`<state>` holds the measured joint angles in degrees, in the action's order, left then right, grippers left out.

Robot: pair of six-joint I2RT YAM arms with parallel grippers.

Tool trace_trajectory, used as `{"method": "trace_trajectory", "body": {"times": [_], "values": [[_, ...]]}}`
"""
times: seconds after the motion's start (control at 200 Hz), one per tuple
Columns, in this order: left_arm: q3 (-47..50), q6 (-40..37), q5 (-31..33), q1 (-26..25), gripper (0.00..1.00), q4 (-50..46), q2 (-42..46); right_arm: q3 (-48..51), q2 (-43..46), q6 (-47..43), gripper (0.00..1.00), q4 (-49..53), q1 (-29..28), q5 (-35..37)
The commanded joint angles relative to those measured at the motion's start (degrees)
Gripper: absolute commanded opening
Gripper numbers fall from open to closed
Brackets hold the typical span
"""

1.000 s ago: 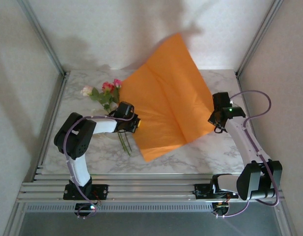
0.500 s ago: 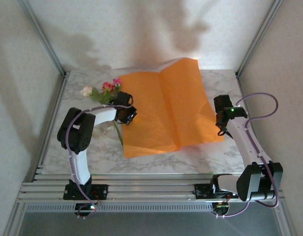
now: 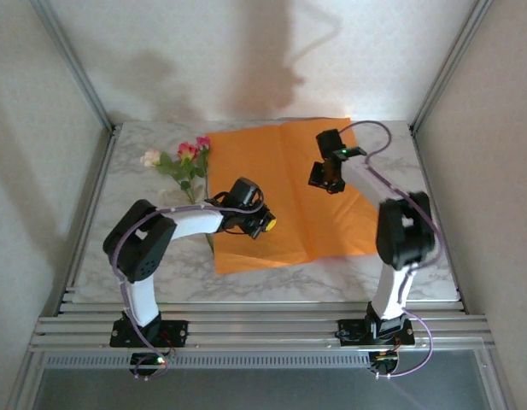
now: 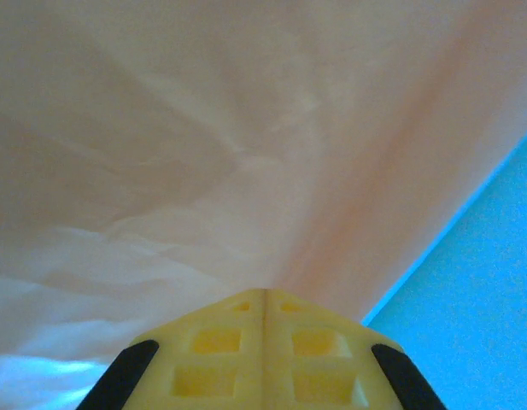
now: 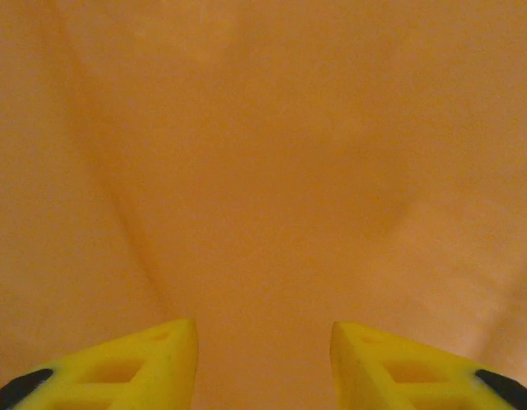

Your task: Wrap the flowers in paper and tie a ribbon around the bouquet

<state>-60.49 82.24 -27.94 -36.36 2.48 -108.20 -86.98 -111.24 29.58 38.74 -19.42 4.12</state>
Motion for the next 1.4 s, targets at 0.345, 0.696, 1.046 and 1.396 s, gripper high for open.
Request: {"method": "trace_trajectory", "body": {"times": [0.345, 0.696, 1.046, 1.396], "values": [[-3.42, -3.33, -2.96, 5.93, 0.0, -1.02, -7.56, 5.91, -6.62, 10.1, 0.35, 14.19, 10.41, 0.15], [-26.8, -16.38, 3.56, 13.12, 0.0, -17.96, -21.84, 21.62, 3.97, 16.2, 0.3, 10.72, 9.2, -8.46], [-31.14, -19.67, 6.96, 10.39, 0.02, -23.68, -11.23, 14.27, 11.75, 9.67, 0.42, 12.08, 6.39, -5.23], [-10.3, -5.02, -2.74, 4.76, 0.02, 0.28, -11.24, 12.43, 2.96, 2.91, 0.4, 8.49, 7.48, -5.8]]}}
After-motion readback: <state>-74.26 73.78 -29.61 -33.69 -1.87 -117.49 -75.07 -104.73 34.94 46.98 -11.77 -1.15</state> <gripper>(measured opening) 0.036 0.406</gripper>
